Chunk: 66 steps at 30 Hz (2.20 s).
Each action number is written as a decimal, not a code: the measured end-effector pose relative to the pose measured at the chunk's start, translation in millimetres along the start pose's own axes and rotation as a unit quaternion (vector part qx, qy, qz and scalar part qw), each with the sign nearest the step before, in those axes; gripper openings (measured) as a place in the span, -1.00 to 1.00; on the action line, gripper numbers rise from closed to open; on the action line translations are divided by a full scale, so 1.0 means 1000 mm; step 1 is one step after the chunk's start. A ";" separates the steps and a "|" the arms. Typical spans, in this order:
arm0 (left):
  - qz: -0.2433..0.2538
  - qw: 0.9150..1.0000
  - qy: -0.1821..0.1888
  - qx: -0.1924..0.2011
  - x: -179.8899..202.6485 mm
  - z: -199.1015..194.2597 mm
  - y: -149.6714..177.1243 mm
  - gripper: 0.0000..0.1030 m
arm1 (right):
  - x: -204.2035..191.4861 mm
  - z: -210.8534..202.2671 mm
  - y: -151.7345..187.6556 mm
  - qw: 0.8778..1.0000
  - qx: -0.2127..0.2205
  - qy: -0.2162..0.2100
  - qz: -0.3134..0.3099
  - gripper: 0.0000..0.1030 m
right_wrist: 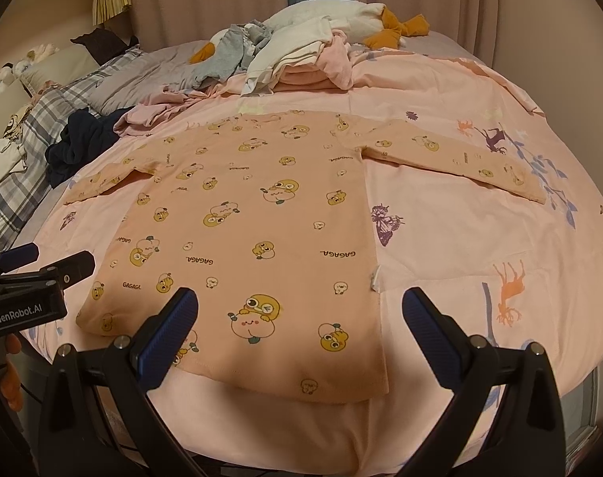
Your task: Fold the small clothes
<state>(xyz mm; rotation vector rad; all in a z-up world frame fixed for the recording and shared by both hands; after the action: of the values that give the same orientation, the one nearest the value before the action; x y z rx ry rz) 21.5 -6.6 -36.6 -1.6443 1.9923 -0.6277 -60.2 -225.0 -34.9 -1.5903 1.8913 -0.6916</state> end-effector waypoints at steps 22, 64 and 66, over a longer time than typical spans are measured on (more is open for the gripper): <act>0.002 1.000 0.000 -0.002 0.001 0.002 0.001 0.98 | 0.001 0.001 0.000 1.000 -0.001 -0.002 0.000 1.00; 0.011 1.000 0.001 -0.011 0.007 0.006 0.007 0.98 | 0.000 0.002 0.004 1.000 -0.005 -0.003 0.003 1.00; 0.012 1.000 0.002 -0.012 0.008 0.007 0.007 0.98 | 0.000 0.003 0.004 1.000 -0.006 -0.004 0.005 1.00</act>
<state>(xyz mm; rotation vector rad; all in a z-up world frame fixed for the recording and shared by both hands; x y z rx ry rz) 19.4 -13.5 -47.2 -1.6321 2.0257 -0.6006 -60.9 -224.6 -40.4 -1.5882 1.9003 -0.6691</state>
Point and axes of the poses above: each gripper's, at about its wrist camera, not at the fingertips, and z roughly the way its jaws point, x to its right, y to its underside, the point moved 4 cm from there along z, roughly the way its jaws point, and after that the axes turned 5 degrees about x, right-handed, at the moved point
